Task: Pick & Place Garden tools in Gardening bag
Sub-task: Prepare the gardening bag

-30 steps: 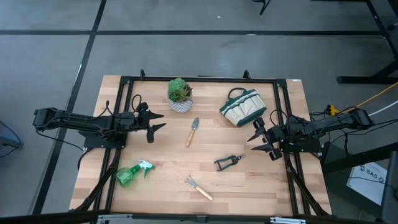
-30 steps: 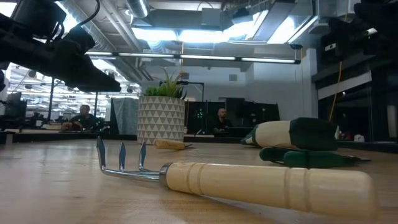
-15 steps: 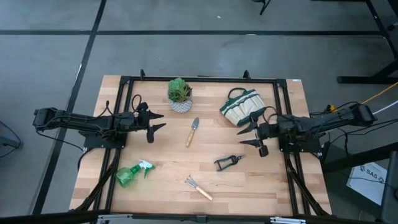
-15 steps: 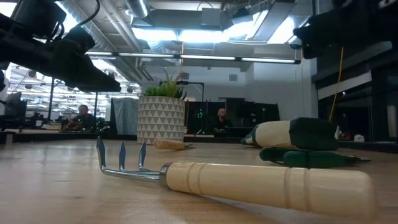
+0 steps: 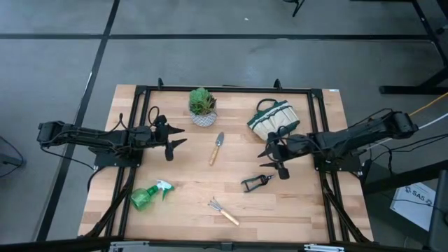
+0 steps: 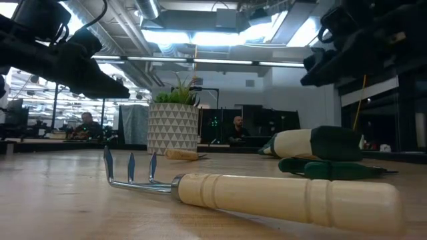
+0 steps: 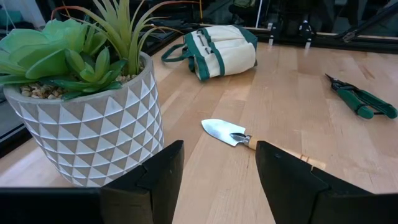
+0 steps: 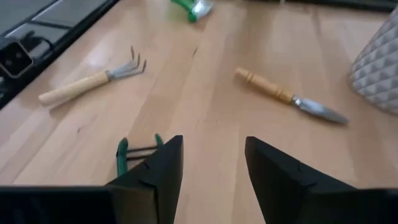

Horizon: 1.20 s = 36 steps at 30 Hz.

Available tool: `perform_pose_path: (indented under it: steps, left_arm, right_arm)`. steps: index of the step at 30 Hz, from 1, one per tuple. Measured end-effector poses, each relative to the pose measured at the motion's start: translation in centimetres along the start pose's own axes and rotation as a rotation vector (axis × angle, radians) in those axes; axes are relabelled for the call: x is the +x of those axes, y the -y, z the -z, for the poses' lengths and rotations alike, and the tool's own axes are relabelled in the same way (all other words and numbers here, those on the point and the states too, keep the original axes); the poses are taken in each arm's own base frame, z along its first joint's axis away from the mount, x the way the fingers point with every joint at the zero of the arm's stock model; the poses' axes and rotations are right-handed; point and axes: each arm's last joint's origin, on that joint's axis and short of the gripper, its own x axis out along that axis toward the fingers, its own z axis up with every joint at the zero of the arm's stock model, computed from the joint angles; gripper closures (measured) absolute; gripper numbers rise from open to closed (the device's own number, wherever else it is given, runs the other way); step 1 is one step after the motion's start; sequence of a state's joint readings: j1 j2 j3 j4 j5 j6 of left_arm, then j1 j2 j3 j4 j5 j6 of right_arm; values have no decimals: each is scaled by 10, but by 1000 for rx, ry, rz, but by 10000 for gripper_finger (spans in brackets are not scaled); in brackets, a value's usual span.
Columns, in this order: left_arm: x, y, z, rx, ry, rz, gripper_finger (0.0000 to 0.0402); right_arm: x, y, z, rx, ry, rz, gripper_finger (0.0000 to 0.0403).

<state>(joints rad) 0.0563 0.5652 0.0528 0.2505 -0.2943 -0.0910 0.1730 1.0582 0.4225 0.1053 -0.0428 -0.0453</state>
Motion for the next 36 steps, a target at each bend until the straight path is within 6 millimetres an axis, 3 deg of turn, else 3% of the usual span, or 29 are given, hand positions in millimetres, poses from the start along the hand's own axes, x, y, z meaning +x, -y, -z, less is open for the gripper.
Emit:
perform_pose_path:
  steps: [7,16,28,36]
  left_arm:
    - [0,0,0,0,0,0,206]
    - [0,0,0,0,0,0,206]
    - [0,0,0,0,0,0,206]
    - [0,0,0,0,0,0,206]
  right_arm:
    - [11,-10,6,-21,-34,-181,227]
    - [15,-29,6,-16,-41,-264,227]
    - [8,-47,-43,-60,-222,-271,227]
    - [23,-59,-48,-88,-291,-306,227]
